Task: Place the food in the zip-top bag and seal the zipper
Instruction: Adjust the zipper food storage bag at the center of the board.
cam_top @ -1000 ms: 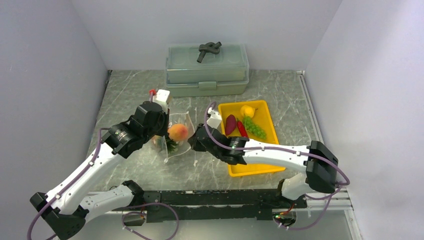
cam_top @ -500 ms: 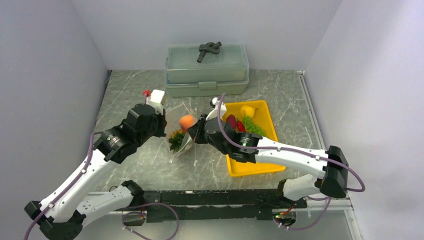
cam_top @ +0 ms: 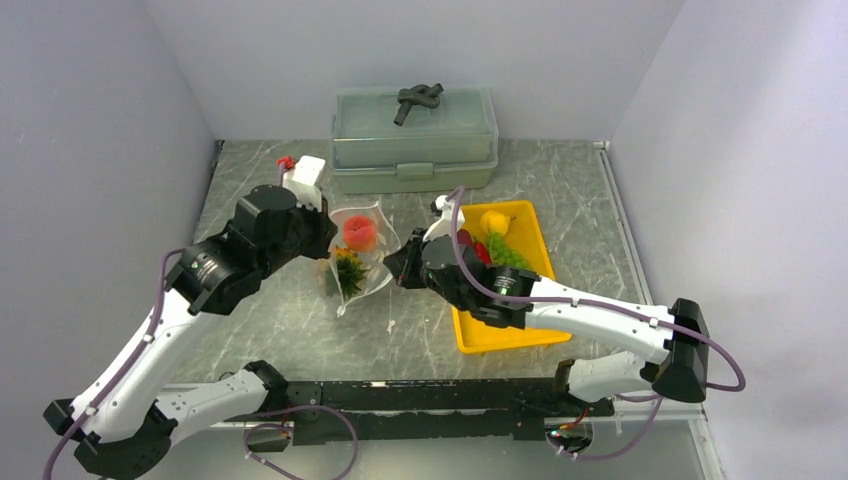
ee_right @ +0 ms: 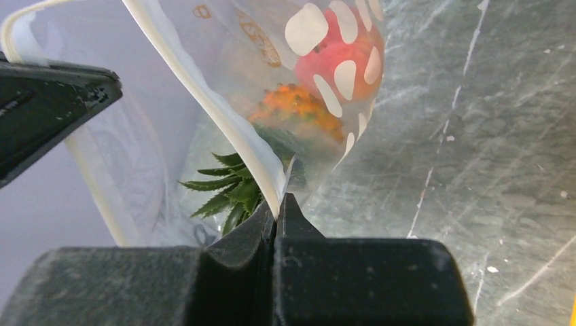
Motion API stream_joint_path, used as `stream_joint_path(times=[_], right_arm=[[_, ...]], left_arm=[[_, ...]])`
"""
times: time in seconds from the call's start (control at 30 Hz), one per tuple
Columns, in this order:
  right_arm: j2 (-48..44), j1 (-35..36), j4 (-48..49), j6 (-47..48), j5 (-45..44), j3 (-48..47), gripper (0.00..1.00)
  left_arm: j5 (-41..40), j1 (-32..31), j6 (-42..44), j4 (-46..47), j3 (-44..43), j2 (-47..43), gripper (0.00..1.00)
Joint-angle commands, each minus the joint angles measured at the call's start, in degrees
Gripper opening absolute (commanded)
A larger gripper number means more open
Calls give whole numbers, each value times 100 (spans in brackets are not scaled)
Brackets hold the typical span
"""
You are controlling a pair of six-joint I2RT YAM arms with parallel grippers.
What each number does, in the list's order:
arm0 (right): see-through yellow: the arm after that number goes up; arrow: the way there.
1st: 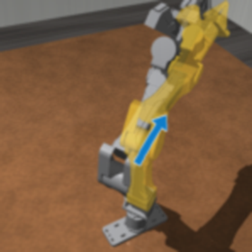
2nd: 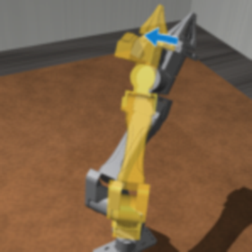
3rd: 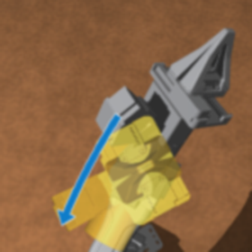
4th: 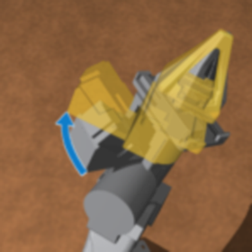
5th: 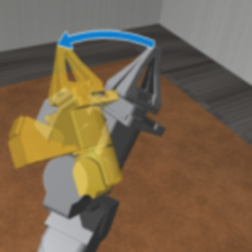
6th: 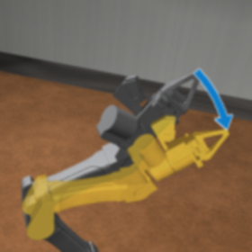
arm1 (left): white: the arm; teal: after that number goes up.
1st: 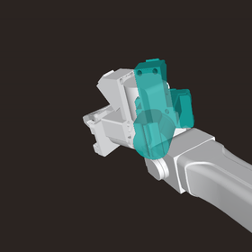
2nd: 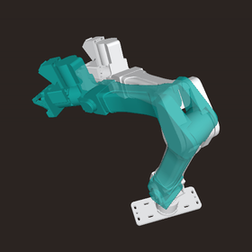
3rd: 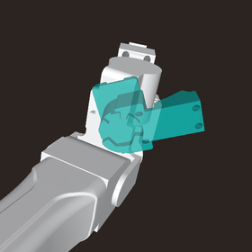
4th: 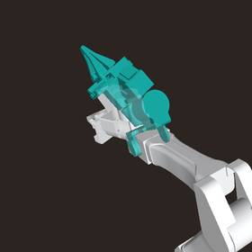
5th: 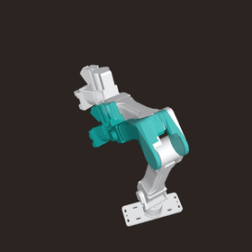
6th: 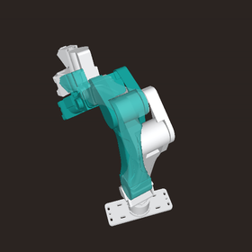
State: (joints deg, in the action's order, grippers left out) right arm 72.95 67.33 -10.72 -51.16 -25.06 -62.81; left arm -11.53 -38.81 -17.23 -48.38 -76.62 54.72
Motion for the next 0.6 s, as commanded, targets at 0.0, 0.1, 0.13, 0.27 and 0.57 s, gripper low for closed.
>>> stream_joint_path(times=[0.0, 0.1, 0.13, 0.27, 0.57], right_arm=[[-147, -5, -39, -85, -132, 157, 0], [-121, -17, -70, -113, -139, 212, 0], [-106, -11, -75, -122, -146, 230, 0], [-3, -47, -193, -163, -146, 216, 0], [163, -210, -362, -380, 10, 427, 0]], left_arm=[[93, 14, 71, 22, 73, 146, 0], [-49, 17, 59, 56, 207, 177, 0], [-85, 16, 48, 75, 280, 184, 0], [-82, 14, 43, 141, 434, 183, 0], [91, 16, -27, -139, 403, 364, 0]])
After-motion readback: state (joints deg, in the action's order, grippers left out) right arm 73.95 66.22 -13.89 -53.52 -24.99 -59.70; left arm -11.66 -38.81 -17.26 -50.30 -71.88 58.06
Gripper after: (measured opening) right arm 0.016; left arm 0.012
